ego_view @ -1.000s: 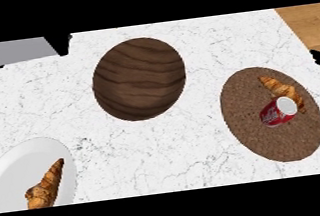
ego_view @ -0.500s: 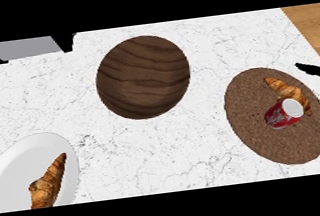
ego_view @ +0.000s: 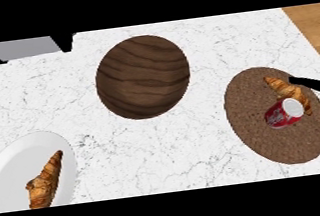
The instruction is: Pick the can from the placemat and place it in the bowl
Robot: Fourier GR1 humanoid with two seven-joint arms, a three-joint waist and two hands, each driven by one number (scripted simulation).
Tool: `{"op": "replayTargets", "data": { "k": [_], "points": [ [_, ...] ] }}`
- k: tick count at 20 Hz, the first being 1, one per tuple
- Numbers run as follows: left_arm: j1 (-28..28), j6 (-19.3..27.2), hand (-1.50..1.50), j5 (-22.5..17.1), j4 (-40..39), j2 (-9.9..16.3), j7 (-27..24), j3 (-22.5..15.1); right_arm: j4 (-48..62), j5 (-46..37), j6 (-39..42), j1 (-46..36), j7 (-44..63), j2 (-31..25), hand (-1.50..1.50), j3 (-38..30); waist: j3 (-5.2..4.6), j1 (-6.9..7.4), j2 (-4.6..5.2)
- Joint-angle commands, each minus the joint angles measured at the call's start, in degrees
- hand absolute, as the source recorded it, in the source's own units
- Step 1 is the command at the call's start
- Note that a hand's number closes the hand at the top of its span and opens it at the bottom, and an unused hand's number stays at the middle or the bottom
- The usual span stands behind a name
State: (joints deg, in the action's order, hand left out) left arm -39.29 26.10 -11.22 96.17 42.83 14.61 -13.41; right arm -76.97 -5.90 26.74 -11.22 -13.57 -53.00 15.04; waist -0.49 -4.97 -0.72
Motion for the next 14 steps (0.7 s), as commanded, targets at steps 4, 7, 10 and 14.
{"op": "replayTargets", "data": {
  "k": [4, 7, 10, 14],
  "points": [
    [17.1, 1.0, 0.0, 0.2, 11.6, -3.3, -9.1, 3.7, 1.1, -2.3, -0.5, -0.9, 1.8, 1.6, -1.5, 2.1, 0.18, -1.99, -0.48],
    [17.1, 1.0, 0.0, 0.6, 12.6, -3.3, -9.2, 3.2, 1.5, -2.8, -0.7, -2.2, 2.9, 3.1, -1.5, 2.9, 0.28, -1.03, -0.28],
    [17.1, 1.2, 0.0, 0.7, 12.3, -3.9, -8.9, 2.7, 2.3, -3.4, -1.3, -1.8, 2.9, 4.8, -1.5, 3.9, 0.37, -1.5, -0.19],
    [17.1, 1.2, 0.0, 0.9, 12.1, -3.9, -9.4, 2.9, 3.4, -4.4, -1.7, -2.8, 3.8, 5.8, -1.5, 4.6, 0.31, -0.95, -0.22]
  ]
}}
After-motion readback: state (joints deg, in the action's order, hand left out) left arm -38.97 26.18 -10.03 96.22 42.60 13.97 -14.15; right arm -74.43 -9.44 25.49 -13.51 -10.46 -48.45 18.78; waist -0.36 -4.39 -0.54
